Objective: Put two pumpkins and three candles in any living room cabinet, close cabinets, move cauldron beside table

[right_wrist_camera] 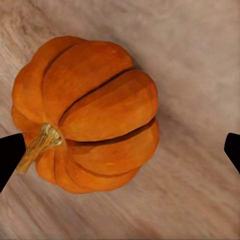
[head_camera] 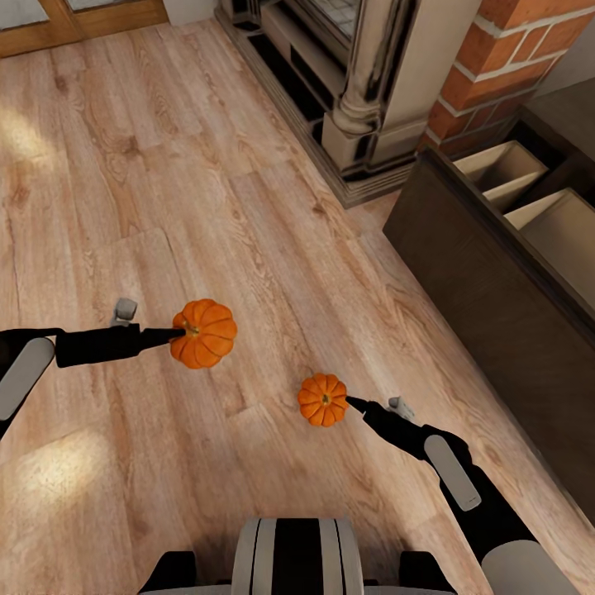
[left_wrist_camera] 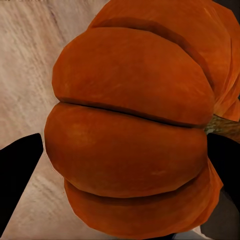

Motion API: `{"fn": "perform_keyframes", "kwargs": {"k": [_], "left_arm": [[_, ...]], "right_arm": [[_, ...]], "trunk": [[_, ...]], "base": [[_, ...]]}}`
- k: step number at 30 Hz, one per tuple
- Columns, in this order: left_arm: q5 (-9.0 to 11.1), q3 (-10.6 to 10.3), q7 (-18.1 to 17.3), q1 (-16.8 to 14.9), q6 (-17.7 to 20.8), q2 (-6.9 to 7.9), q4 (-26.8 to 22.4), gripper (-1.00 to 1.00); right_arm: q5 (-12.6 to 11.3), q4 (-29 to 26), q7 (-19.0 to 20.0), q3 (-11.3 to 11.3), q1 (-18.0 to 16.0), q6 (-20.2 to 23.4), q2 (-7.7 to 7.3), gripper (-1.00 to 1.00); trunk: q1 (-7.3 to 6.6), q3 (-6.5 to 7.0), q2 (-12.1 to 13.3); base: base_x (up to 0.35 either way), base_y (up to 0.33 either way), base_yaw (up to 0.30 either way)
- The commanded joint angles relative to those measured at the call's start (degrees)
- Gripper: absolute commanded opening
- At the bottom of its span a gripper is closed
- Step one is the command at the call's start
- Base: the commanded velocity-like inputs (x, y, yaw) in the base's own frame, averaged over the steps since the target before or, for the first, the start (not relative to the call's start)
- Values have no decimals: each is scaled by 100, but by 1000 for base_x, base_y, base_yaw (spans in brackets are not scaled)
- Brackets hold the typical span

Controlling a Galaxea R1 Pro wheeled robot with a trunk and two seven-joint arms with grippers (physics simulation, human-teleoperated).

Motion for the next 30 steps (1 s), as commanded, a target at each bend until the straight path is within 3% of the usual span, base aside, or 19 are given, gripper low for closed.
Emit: {"fn": "perform_keyframes", "kwargs": {"k": [1, 7, 21, 30], "left_arm": [[39, -9, -11, -4, 21, 10, -1, -100], [103, -11, -11, -4, 21, 36, -128, -100], [138, -11, -11, -4, 21, 63, -143, -100], [130, -11, -11, -4, 17, 57, -145, -100]], "right_arm": [[0, -4, 59, 4, -2, 11, -4, 100], [-9, 5, 897, -20, -2, -298, -23, 100], [-26, 40, 980, -32, -2, -348, -47, 100], [-29, 505, 965, -34, -2, -354, -128, 100]], "trunk": [[-1, -3, -1], [-1, -3, -1], [-1, -3, -1], [-1, -3, -1]], "base": [[0, 0, 0], [0, 0, 0], [33, 22, 0], [10, 7, 0]]}}
